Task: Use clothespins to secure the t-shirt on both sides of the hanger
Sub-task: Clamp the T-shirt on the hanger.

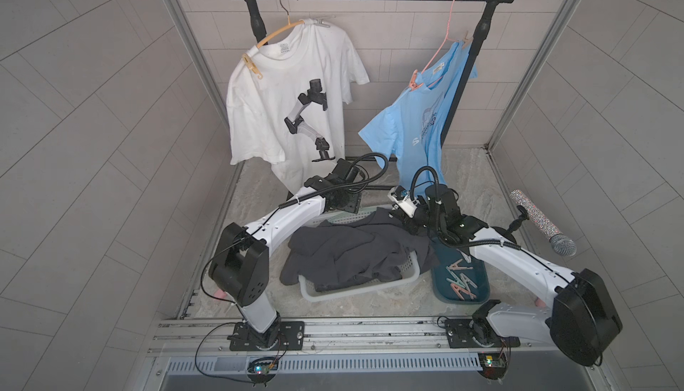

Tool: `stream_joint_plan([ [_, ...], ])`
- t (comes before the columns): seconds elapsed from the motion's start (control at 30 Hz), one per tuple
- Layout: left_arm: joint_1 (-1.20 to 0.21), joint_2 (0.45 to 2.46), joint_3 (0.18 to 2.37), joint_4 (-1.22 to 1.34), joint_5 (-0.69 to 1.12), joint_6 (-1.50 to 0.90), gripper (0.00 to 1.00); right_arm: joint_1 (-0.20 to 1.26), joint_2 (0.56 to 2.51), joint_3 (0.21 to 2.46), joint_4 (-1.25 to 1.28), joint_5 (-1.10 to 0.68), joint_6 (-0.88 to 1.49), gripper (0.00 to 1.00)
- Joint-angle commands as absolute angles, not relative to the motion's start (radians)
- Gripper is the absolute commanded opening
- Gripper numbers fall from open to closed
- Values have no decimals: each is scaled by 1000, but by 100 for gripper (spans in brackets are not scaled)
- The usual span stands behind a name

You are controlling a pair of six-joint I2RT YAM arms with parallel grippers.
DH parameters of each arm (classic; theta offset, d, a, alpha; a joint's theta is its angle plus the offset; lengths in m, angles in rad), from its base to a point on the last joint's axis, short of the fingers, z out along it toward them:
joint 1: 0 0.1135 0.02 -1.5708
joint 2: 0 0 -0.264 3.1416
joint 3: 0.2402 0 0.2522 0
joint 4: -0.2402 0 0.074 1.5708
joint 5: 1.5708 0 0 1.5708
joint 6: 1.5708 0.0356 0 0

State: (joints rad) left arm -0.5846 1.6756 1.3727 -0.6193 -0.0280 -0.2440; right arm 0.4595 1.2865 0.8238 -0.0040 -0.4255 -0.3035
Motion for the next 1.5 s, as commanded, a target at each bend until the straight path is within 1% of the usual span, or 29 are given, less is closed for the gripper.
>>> stream_joint_plan([
  [0.0, -581, 1652, 1358, -638, -64, -170, 73, 419, 1305, 847, 67, -534, -388, 0],
  [0.1, -580, 1651, 1350, -638, -90, -155, 73, 413, 1311, 838, 72, -552, -452, 0],
  [0.2, -581, 1652, 1352, -638, -70, -155, 73, 413, 1329, 840, 50, -605, -496, 0],
  [0.37, -580, 1636, 1346, -637, -67, -145, 73, 413, 1377, 868, 27, -617, -519, 0],
  [0.73, -580, 1606, 1335, -633, -35, -130, 73, 412, 1403, 893, -8, -558, -606, 0],
  [0.9, -580, 1599, 1331, -630, -22, -129, 73, 412, 1451, 936, -65, -580, -660, 0],
  [1.07, -580, 1590, 1327, -622, -17, -127, 73, 412, 1501, 956, -101, -547, -714, 0],
  [1.23, -581, 1589, 1325, -619, -13, -126, 73, 414, 1486, 956, -87, -554, -725, 1],
  [1.27, -581, 1589, 1324, -618, -11, -127, 73, 414, 1480, 956, -79, -560, -723, 5],
  [1.4, -580, 1591, 1321, -617, -15, -124, 72, 414, 1463, 949, -70, -560, -718, 33],
  [1.47, -581, 1589, 1322, -617, -25, -123, 72, 414, 1454, 947, -71, -554, -716, 43],
])
